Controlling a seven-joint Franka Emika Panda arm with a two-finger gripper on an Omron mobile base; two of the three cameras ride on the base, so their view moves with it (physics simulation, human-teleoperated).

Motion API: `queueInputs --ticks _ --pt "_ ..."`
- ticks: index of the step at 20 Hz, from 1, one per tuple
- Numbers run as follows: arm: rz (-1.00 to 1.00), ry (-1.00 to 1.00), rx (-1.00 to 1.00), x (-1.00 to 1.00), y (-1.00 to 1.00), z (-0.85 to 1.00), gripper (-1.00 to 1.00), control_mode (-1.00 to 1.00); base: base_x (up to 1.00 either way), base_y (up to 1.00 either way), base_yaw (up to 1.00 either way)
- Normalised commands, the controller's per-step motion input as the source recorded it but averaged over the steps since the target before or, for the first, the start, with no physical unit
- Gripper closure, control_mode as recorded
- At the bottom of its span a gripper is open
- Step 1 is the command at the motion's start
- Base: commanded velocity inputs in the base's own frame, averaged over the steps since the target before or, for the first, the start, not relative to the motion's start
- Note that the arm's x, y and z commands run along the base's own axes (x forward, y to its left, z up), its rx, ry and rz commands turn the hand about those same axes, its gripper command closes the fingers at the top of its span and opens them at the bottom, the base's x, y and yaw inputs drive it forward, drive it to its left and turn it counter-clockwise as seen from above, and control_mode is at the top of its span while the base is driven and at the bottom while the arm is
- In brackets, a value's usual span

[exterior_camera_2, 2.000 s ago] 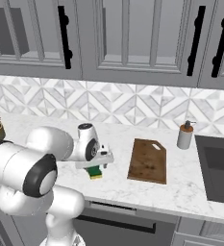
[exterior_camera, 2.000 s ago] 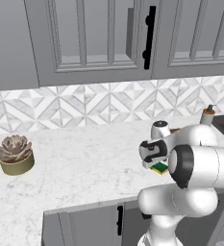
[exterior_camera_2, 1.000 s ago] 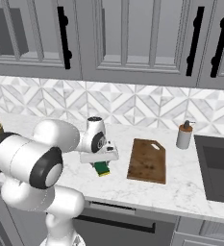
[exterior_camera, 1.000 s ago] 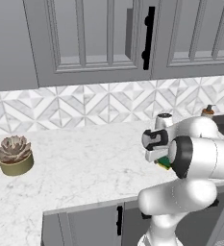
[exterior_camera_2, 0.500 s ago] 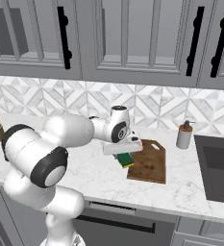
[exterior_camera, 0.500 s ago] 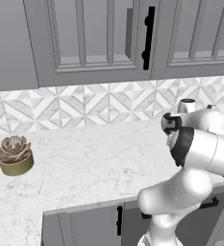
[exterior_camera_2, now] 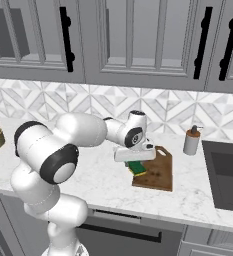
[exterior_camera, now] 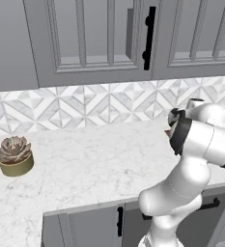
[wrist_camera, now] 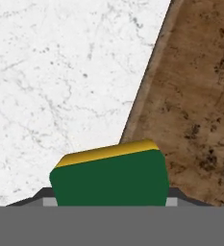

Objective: Pick up the sponge from the counter and clean the cutting board by briefly scrubbing or pressing down on the cutting board. Once finished, release the sponge.

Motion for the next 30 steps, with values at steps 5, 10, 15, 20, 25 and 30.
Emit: queueInputs --ticks 5,10,15,20,25,30 --pt "-0.02 -0.03 0.01 0.0 0.0 -0.48 1.0 -1.0 0.0 0.0 0.0" --pt "-0.03 0.0 0.02 0.18 -0.11 -0.34 1.0 -1.0 0.0 0.0 0.0" --pt "0.0 0.0 0.0 0.26 -0.17 -0.2 1.0 -1.0 0.0 0.0 0.0" --pt "0.0 0.0 0.0 0.38 -0.15 -0.15 1.0 -1.0 0.0 0.0 0.0" --pt "0.0 0.0 0.01 0.69 -0.03 -0.06 1.0 -1.0 0.0 0.0 0.0" --pt "0.0 0.0 0.08 0.86 0.0 0.0 1.0 -1.0 0.0 0.0 0.0"
